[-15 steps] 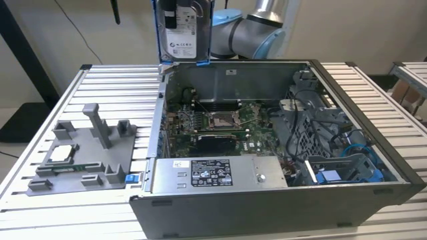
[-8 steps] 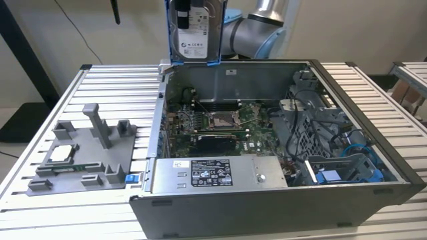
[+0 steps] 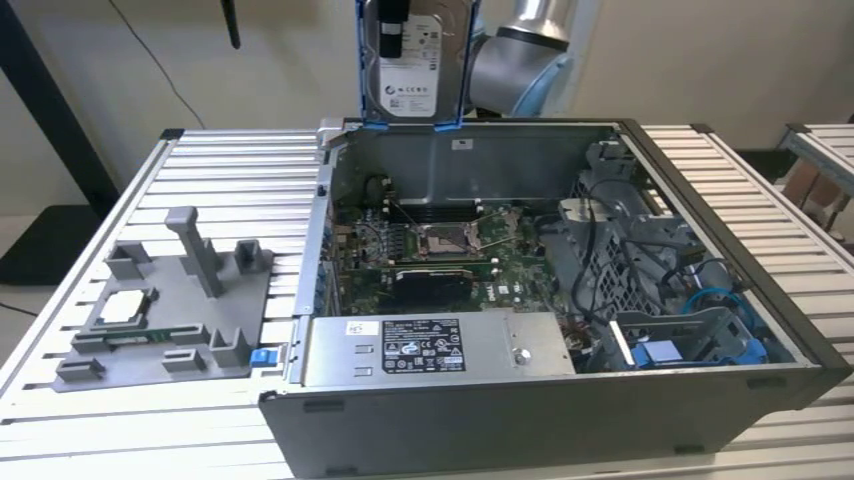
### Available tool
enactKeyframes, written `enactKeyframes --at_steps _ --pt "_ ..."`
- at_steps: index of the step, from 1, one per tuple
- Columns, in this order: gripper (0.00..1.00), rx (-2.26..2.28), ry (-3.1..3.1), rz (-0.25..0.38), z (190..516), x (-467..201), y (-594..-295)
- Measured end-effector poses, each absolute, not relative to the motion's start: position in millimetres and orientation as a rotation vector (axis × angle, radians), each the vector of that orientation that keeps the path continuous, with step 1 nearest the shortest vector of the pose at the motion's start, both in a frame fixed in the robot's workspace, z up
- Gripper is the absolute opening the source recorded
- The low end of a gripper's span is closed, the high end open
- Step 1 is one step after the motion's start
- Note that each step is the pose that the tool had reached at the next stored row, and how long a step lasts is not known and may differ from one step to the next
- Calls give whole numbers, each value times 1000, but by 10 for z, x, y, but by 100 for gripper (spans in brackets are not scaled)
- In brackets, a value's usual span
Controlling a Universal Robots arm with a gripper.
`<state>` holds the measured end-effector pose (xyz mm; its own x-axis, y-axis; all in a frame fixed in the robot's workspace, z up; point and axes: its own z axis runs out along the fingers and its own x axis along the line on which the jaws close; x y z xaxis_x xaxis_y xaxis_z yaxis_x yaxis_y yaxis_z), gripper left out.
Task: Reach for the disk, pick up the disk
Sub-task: 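Pick up the disk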
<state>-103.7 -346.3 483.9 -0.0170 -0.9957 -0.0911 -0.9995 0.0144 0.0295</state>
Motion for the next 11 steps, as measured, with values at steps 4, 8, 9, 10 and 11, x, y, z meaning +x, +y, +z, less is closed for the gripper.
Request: enactKeyframes --at_steps 4,8,9,10,11 --pt "0 -2172 2206 135 4839 -887 -3465" --pt "0 -2172 2208 139 4839 -748 -3466" --pt "0 -2173 2208 140 4839 -714 -3466" --pt "0 -2173 2209 142 4839 -683 -3466" --pt "0 -2174 2209 143 4839 -653 -3467"
